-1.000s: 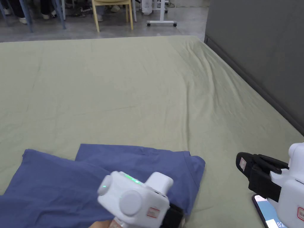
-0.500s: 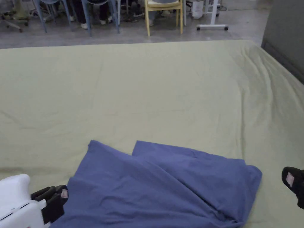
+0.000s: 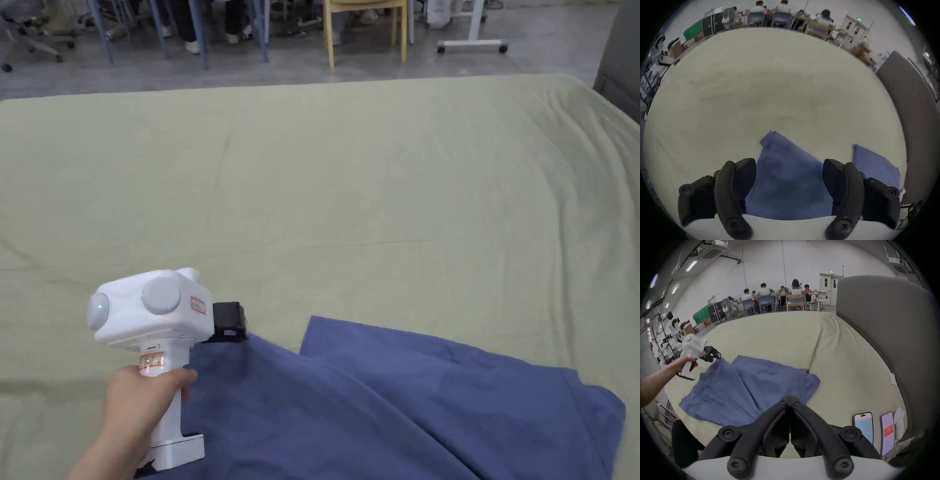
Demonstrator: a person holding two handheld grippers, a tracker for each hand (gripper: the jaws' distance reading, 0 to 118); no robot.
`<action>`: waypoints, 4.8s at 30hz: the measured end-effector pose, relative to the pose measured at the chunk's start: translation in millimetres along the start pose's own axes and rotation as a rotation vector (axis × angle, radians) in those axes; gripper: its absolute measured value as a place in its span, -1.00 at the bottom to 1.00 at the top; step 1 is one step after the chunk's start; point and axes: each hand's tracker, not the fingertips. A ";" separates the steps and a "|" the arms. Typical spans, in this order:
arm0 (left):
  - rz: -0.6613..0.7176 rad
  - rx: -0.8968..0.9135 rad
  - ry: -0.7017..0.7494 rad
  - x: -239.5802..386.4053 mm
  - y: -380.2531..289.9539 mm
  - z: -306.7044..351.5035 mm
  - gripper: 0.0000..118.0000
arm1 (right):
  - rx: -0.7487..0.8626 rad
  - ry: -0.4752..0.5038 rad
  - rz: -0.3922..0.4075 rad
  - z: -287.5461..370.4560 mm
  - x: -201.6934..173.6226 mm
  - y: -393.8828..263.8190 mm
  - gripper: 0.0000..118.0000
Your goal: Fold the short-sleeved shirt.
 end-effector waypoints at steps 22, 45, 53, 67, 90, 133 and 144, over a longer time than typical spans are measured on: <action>-0.033 0.385 -0.226 3.2 -133.8 188.5 -1.00 | -0.325 0.051 0.028 -194.3 36.5 87.1 0.94; -0.076 0.538 -0.304 24.7 -82.7 265.8 -1.00 | 0.079 0.153 -0.015 -94.7 10.4 179.6 -0.95; -0.221 0.841 -0.186 34.2 31.0 434.6 -1.00 | 0.440 0.148 -0.098 52.9 38.6 342.9 -0.95; -0.118 1.056 0.094 35.4 211.2 507.1 -1.00 | 0.681 0.006 -0.144 85.6 31.7 540.7 -0.95; -0.060 0.397 -0.032 -22.1 50.8 91.1 -1.00 | 0.062 0.051 -0.200 -246.6 50.8 208.8 -0.95; -0.146 0.264 0.046 -69.9 -281.4 274.6 0.42 | -0.094 -0.052 -0.137 57.8 55.5 -43.3 0.31; -0.179 0.231 0.029 -27.3 -273.1 257.0 -0.85 | -0.167 0.032 -0.084 30.8 25.6 -61.2 -0.96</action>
